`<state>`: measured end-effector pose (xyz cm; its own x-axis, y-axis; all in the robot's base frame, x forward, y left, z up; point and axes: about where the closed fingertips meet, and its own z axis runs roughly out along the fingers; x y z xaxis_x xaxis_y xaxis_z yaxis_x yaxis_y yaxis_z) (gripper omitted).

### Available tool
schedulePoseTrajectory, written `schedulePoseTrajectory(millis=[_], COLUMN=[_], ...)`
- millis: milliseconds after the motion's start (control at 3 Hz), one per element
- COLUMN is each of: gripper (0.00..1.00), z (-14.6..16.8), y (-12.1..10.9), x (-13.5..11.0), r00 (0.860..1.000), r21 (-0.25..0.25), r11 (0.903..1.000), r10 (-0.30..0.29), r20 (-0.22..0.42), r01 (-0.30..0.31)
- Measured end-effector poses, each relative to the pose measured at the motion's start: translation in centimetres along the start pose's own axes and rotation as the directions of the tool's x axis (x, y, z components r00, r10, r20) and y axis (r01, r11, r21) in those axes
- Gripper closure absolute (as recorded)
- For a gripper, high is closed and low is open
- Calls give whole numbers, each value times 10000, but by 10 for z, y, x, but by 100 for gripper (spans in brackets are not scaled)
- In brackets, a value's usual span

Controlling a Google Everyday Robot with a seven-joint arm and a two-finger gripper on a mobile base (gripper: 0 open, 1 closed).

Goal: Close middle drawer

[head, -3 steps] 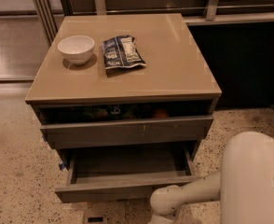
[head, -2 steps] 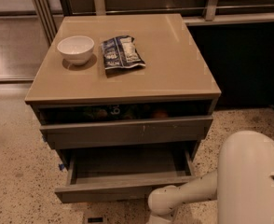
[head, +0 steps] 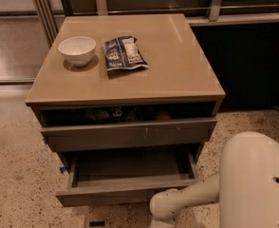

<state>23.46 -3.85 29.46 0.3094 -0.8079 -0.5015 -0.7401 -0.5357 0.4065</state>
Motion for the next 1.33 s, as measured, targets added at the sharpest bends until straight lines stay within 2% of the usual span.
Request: schedulePoseTrajectory(millis=[1333], gripper=[0], z=[3], y=[-5], x=[-7], r00=[9999], r21=[36], r11=[10000], r10=[39], r20=[-99], r01=[-38])
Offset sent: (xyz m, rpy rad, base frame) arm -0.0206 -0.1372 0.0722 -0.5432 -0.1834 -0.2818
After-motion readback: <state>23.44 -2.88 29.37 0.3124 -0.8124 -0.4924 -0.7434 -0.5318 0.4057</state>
